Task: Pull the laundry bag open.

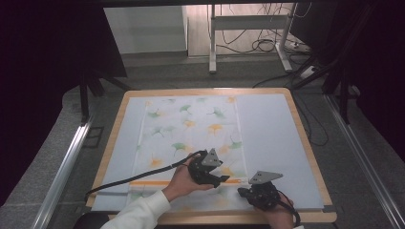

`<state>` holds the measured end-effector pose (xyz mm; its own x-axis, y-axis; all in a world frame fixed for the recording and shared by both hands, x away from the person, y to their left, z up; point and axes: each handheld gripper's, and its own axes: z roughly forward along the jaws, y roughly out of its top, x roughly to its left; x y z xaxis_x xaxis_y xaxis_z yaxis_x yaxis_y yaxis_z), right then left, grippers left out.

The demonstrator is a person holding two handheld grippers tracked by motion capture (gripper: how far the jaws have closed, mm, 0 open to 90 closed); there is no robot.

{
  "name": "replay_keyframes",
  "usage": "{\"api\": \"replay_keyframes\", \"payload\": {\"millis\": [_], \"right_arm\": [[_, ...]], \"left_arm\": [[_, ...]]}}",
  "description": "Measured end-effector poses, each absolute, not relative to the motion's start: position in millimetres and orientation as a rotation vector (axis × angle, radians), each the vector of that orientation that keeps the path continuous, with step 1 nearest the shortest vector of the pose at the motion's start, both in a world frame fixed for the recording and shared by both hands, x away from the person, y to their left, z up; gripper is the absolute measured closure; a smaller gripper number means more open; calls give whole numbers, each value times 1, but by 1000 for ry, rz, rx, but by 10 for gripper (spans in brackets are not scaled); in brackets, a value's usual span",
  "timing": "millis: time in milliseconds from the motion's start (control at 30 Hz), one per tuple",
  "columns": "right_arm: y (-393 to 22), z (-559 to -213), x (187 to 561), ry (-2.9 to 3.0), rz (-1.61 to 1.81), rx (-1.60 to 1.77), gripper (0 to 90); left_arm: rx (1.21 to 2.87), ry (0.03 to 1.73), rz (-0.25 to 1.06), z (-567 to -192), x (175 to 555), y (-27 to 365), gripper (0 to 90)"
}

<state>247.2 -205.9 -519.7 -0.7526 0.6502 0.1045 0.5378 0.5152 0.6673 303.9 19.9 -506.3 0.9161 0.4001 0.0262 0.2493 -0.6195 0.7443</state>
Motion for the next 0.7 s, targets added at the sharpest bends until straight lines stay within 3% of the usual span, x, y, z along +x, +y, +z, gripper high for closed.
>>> {"api": "replay_keyframes", "payload": {"millis": [267,500,700], "right_arm": [[-205,-521,246,2600,1049,1020,891],[-204,-521,246,2613,1039,1015,891],[-204,-521,246,2617,1035,1008,891]], "left_arm": [[2259,409,178,-502,303,-9,434],[2329,335,240,-505,301,-30,435],[2323,376,207,-512,310,-34,455]]}}
